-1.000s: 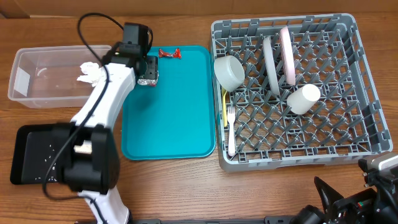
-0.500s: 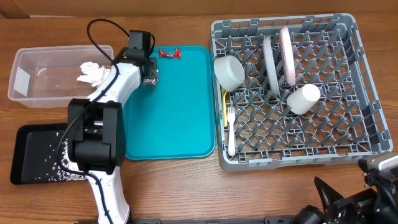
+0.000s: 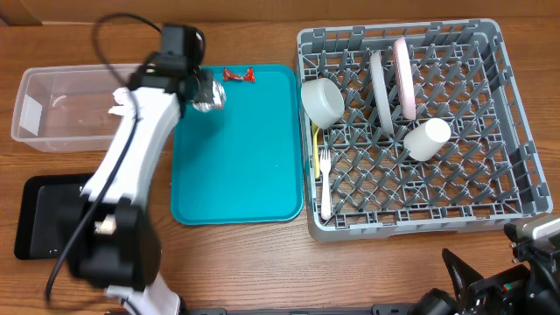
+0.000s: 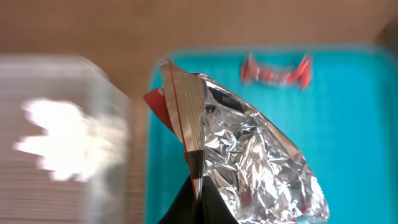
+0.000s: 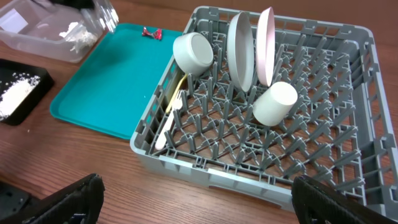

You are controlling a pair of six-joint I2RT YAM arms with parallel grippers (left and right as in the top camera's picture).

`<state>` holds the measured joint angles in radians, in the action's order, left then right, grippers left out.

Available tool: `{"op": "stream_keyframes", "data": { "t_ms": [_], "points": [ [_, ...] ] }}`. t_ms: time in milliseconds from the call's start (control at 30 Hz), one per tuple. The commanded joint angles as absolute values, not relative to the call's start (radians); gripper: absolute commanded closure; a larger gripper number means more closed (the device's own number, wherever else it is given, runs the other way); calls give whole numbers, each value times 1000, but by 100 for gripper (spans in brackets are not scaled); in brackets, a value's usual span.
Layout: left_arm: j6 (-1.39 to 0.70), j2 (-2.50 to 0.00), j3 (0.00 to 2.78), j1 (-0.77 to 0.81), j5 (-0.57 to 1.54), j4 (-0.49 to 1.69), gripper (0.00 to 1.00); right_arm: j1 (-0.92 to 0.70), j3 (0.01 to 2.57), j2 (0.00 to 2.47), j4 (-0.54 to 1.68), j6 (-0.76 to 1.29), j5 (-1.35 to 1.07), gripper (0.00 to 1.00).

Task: Sort waste into correct bins and load items into the dishwasher rack
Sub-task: 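Grasp the silver foil wrapper and drop it into the clear bin, then reach the left gripper to the red wrapper and grasp it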

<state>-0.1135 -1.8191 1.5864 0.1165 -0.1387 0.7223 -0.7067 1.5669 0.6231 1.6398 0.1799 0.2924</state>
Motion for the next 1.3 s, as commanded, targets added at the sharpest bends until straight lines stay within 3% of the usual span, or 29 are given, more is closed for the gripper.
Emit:
{"op": "stream_keyframes", "data": {
  "t_ms": [0,200,233,267,367,533,700,1000,1267],
  "points": [
    [-134,-1714,1612,47,-271,772,96,-705,1571,626,1635,180,298,0],
    [-179,-1774,1573,-101,-304,827,93,-705,1571,626,1635,180,298,0],
    [-199,-1781,1573,-114,-298,828,70,-705,1571,626,1635,180,298,0],
    [-208,-1784,1573,-120,-289,826,53,-705,1571,626,1635,180,298,0],
    [-205,-1781,1615,-97,-193,827,42,-705,1571,626,1635,180,298,0],
    [-175,-1782,1674,45,-133,747,37,-705,1571,626,1635,180,298,0],
    [-3,-1919,1673,199,-149,517,30,-705,1571,626,1635,180,298,0],
    [-4,-2205,1673,217,9,229,42,-705,1571,626,1635,180,298,0],
    [-2,-2275,1673,217,19,177,40,-705,1571,626,1635,180,298,0]
  ]
}}
